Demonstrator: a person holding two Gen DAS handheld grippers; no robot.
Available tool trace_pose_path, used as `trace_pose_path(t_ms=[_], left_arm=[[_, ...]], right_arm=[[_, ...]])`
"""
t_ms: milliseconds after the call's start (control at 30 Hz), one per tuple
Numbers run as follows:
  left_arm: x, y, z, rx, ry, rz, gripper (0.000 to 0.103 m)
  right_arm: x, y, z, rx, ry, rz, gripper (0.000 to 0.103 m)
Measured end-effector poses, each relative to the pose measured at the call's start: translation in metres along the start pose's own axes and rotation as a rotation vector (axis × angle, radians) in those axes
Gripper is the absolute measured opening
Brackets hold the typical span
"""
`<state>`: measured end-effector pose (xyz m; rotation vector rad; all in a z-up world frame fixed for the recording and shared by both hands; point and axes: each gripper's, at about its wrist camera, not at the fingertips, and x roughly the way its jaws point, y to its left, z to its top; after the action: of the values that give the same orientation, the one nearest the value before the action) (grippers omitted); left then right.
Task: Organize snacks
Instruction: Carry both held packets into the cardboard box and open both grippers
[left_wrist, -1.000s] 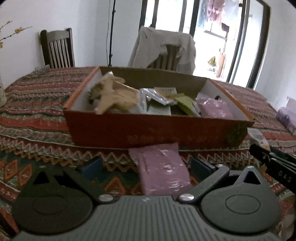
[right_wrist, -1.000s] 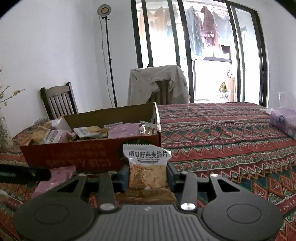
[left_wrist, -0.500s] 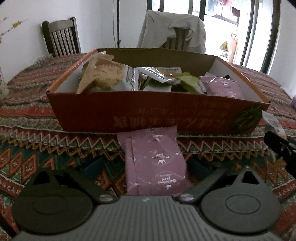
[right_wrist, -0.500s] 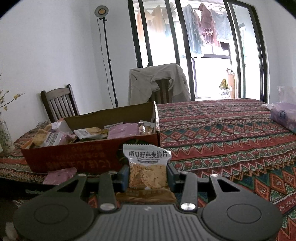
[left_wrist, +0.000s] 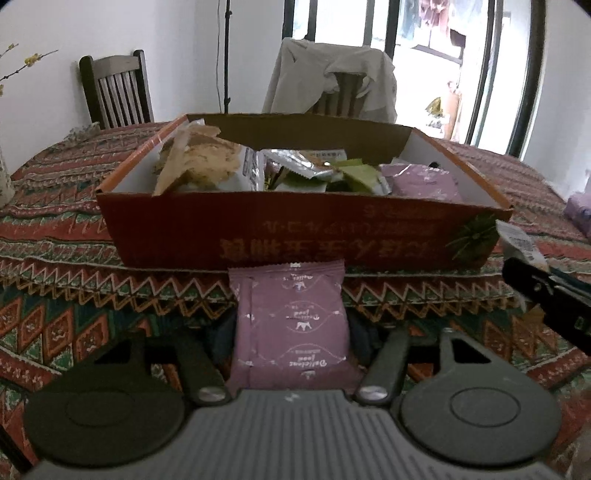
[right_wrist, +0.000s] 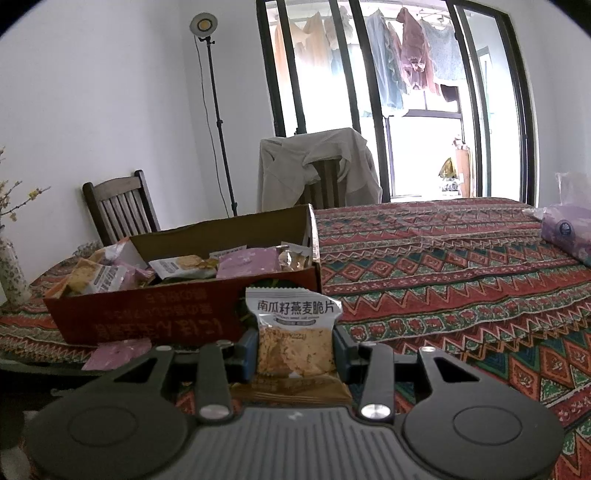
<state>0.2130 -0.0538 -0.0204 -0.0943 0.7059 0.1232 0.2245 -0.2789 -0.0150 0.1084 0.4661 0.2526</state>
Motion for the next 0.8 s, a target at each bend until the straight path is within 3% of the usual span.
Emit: trace_pose_path(t_ms=[267, 500, 800], left_arm=[[-0.034, 0.006, 0.0, 0.008, -0.087, -0.035, 0.063], [-0.064, 0.011, 0.017, -0.007, -0.179, -0.097, 0.063], [-0.083, 0.014, 0.059, -0.029, -0.311, -0.14, 0.063]], right_arm=[[-0.007, 0.003, -0.001, -0.013, -0.044, 0.002, 0.04], [-0.026, 0.012, 0.004, -0.042, -0.136, 0.009, 0.04], [-0.03, 0.031, 0.049, -0.07, -0.212, 0.022, 0.04]])
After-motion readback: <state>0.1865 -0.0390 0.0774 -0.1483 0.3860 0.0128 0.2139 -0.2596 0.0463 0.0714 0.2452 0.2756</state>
